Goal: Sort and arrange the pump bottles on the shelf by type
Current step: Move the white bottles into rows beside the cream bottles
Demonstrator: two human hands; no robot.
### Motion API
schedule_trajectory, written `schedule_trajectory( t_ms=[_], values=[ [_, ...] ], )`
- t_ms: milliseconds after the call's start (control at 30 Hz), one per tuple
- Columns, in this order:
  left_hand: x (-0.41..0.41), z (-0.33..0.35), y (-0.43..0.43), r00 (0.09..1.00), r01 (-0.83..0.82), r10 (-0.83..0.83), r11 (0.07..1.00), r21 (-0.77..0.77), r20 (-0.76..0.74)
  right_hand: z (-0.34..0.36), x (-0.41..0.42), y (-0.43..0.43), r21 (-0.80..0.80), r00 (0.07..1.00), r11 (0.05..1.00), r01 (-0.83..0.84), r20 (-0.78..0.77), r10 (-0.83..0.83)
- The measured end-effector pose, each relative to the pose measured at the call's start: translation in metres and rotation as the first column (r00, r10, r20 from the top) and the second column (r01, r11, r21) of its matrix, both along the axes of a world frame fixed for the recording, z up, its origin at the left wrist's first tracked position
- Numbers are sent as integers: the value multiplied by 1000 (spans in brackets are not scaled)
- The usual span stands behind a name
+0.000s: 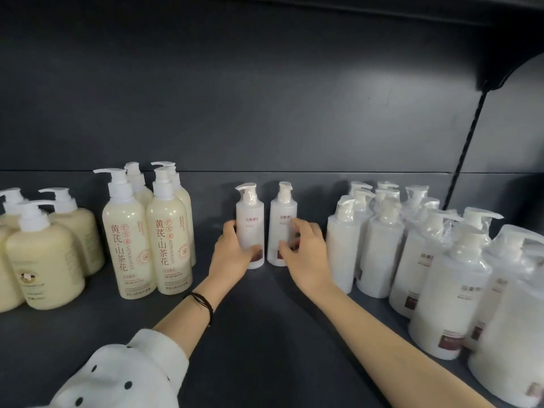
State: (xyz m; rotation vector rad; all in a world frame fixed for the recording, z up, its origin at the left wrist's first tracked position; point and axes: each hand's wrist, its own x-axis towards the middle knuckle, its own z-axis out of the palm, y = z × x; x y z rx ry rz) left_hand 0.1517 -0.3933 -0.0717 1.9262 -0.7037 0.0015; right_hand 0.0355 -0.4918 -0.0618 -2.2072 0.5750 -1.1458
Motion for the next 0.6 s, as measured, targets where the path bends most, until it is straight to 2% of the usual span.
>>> schedule_trajectory(
  t_ms=[67, 133, 167, 200, 267, 333, 400, 433, 533, 600],
  values=[
    [-2, 1, 3, 999, 38, -39, 999, -13, -17, 26, -22, 3, -169, 987, 986, 6, 158, 21],
    [-6, 1, 6, 997, 67, -68, 997, -26, -26, 58, -45, -1, -282, 955, 950, 133, 291, -47],
    [-8, 2, 7, 997, 75, -76, 997, -33, -29, 72, -54, -7, -318, 947, 924, 211, 300, -113],
    [-9, 3, 9, 996, 77, -79, 996, -41, -31, 84, -59, -13, -340, 946, 900, 274, 261, -190],
    [-12, 4, 10, 996, 75, -77, 996, -55, -34, 101, -65, -26, -342, 946, 884, 320, 70, -316],
    [-13, 5, 10, 997, 73, -76, 995, -61, -35, 108, -66, -33, -282, 927, 910, 304, -134, -351],
    [-13, 3, 10, 997, 75, -77, 995, -63, -31, 107, -66, -33, -232, 903, 928, 292, -253, -347],
    [-13, 2, 11, 997, 76, -78, 995, -65, -29, 105, -64, -32, -238, 896, 924, 298, -264, -357],
    [-12, 1, 10, 996, 76, -78, 995, -71, -32, 95, -57, -35, -295, 912, 903, 314, -171, -373],
    [-11, 0, 11, 997, 74, -76, 995, -65, -33, 91, -51, -37, -266, 944, 931, 249, -146, -294]
  ],
)
